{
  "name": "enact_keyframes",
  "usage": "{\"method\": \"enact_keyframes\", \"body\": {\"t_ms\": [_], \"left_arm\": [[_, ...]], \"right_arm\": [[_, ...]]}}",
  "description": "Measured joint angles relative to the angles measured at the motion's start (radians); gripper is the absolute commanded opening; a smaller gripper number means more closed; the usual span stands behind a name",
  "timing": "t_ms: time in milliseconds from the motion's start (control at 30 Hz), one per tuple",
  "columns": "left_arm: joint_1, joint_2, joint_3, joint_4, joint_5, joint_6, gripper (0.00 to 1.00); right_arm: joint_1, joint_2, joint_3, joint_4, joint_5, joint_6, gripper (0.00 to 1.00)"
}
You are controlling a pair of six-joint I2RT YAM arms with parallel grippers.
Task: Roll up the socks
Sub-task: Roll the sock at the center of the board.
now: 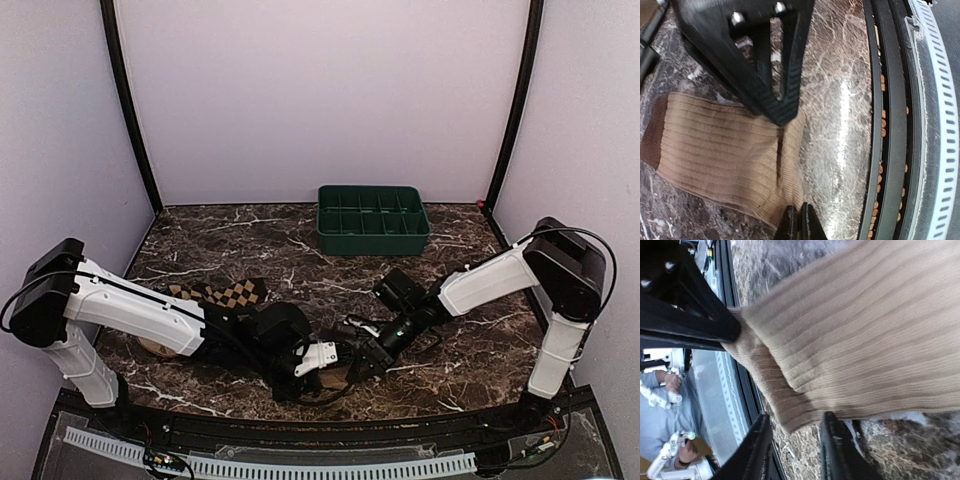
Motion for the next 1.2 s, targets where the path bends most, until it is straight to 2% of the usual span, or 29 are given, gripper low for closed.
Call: {"method": "enact_keyframes", "body": {"t_ms": [367,567,900,1200], "left_arm": [[0.058,0.044,0.065,-0.114,0.145,-0.031,0.0],[0.117,0.054,0.078,-0.147,0.234,-0.074,0.0],[0.199,0.147,0.177,-0.209,0.421,-0.128,0.0],[0.261,0.235,0.237,-0.296,0.591,-0.142,0.0]], "right_arm": [[0.0,-0.074,-0.047,0.106,0.076,0.066,0.36],[0.0,-0.134,-0.11,0.148,0.167,0.096,0.36],[0.024,-0.259,-0.2,0.202,0.391,0.115,0.35],[0.16,-0.335,-0.241,0.203,0.652,0.084,0.35]]}}
